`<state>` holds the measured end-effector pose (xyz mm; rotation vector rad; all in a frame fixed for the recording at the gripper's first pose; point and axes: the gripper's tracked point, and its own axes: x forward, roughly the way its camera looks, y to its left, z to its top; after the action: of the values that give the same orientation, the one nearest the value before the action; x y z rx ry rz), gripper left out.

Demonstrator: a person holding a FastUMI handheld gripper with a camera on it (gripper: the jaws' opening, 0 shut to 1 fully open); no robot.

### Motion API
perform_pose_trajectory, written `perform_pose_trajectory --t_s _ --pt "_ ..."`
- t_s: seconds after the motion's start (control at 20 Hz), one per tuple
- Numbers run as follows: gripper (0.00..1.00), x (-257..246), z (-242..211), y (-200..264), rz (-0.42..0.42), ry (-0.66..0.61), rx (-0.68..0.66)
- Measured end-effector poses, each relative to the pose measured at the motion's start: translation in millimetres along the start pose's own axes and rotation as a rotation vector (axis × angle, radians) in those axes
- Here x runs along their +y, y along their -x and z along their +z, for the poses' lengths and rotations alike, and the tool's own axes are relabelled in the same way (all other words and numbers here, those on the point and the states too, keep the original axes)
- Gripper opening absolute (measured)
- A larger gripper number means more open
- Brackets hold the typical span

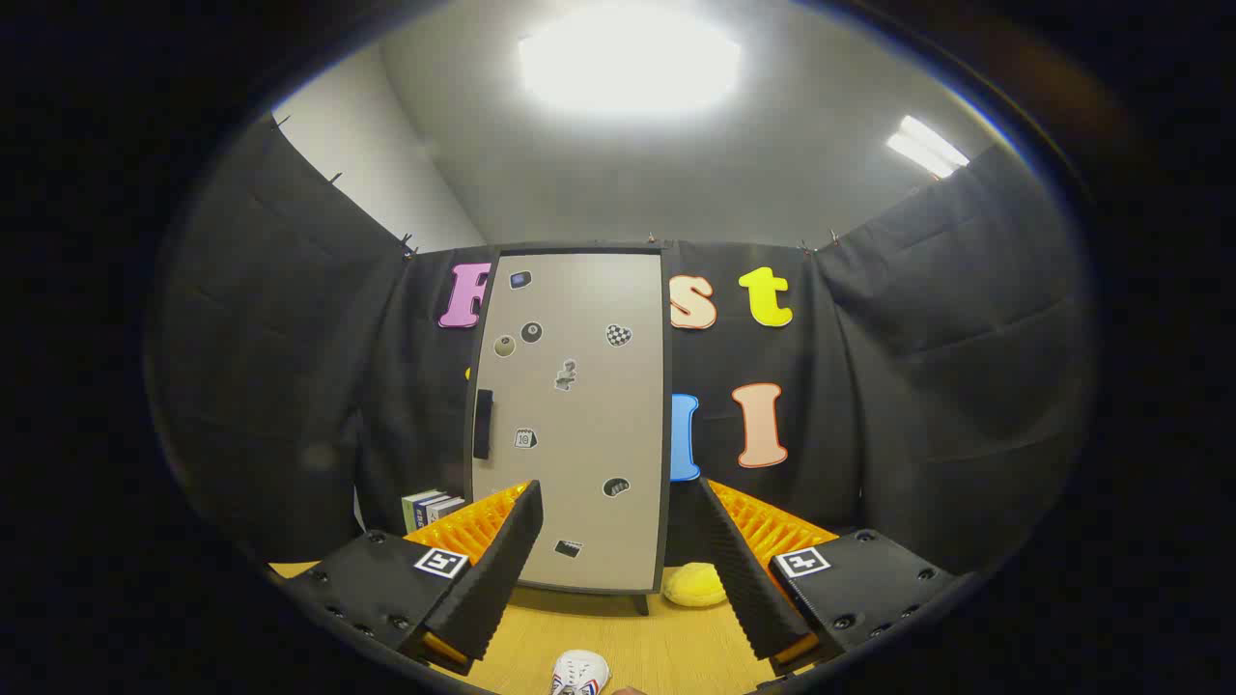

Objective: Open the shoe cabinet door, grab the shoes and put them into the shoe cabinet, then close the shoe cabinet door.

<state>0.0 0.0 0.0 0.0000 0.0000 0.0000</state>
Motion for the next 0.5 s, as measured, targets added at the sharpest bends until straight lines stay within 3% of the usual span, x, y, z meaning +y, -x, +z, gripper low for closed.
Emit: perform_pose_trajectory --t_s 0.5 --pt "0.99 16 -5 -16 0.022 -0.035 0.022"
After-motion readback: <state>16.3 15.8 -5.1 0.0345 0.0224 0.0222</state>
